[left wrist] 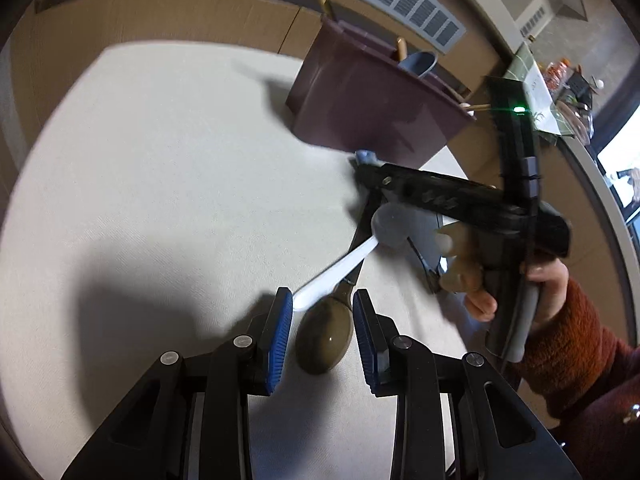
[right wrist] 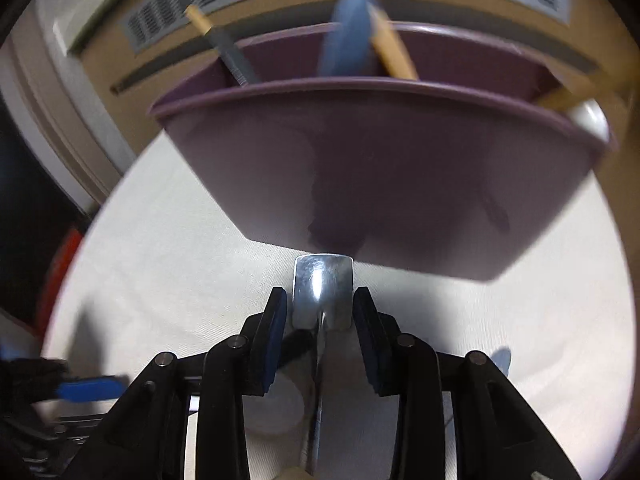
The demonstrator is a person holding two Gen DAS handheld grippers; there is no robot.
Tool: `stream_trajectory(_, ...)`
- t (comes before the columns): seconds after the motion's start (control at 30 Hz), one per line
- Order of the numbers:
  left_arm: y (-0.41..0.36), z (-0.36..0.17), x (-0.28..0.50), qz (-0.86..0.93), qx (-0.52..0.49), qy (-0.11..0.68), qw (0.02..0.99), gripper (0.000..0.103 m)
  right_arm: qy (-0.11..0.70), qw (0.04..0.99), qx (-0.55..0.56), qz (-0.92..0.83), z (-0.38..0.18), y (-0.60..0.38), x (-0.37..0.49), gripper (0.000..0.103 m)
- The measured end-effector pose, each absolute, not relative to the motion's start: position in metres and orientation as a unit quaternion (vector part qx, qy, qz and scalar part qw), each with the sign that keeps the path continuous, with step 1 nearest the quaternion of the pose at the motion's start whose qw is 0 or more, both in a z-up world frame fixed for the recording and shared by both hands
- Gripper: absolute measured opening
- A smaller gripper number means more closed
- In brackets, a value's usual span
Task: Organize utensils
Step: 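Grasp the metal spatula with the right tool while the left tool grasps the white plastic spoon, then lift the spatula and white spoon up toward the caddy with both tools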
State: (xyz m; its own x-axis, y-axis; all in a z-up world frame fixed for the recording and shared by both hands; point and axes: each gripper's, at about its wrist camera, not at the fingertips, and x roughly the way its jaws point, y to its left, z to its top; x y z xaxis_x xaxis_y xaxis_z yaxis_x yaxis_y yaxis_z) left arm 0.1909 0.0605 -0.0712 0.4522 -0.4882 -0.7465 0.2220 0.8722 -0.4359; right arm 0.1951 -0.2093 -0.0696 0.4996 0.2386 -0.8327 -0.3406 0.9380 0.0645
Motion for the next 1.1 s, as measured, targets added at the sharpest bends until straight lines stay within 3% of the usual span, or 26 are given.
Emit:
stream_trajectory(0.13, 0.057, -0.064, 0.191, -0.207, -0.112, 0.464, 0.854, 0.034, 0.442, 0.873, -0.122, 0.164, -0.071, -0.205, 0.19, 0.036)
stream_trajectory(0.2, 0.053, -0.063, 0.195, -0.207, -0.098, 0.463, 0.856, 0.035, 0.445, 0.869, -0.127, 0.176, -0.067, -0.21, 0.187, 0.029)
stream_trajectory(0.27, 0.046, -0.063, 0.197, -0.21, -0.079, 0.461, 0.859, 0.038, 0.451, 0.866, -0.127, 0.175, -0.057, -0.232, 0.183, 0.029)
stream_trajectory(0.57, 0.023, -0.074, 0.215, -0.241, -0.055, 0.485, 0.839, 0.039, 0.414, 0.9, -0.072, 0.113, -0.008, -0.339, 0.14, 0.029)
stream_trajectory(0.73, 0.002, -0.073, 0.211, -0.273, -0.047, 0.494, 0.825, 0.04, 0.428, 0.899, -0.029, 0.081, -0.012, -0.32, 0.153, 0.029)
stream_trajectory(1.0, -0.062, -0.061, 0.224, -0.274, 0.086, 0.449, 0.846, 0.04, 0.446, 0.89, 0.034, 0.091, -0.029, -0.301, 0.161, 0.029)
stream_trajectory(1.1, -0.079, -0.069, 0.233, -0.272, 0.136, 0.45, 0.839, 0.04, 0.442, 0.892, 0.03, 0.087, -0.028, -0.348, 0.131, 0.029)
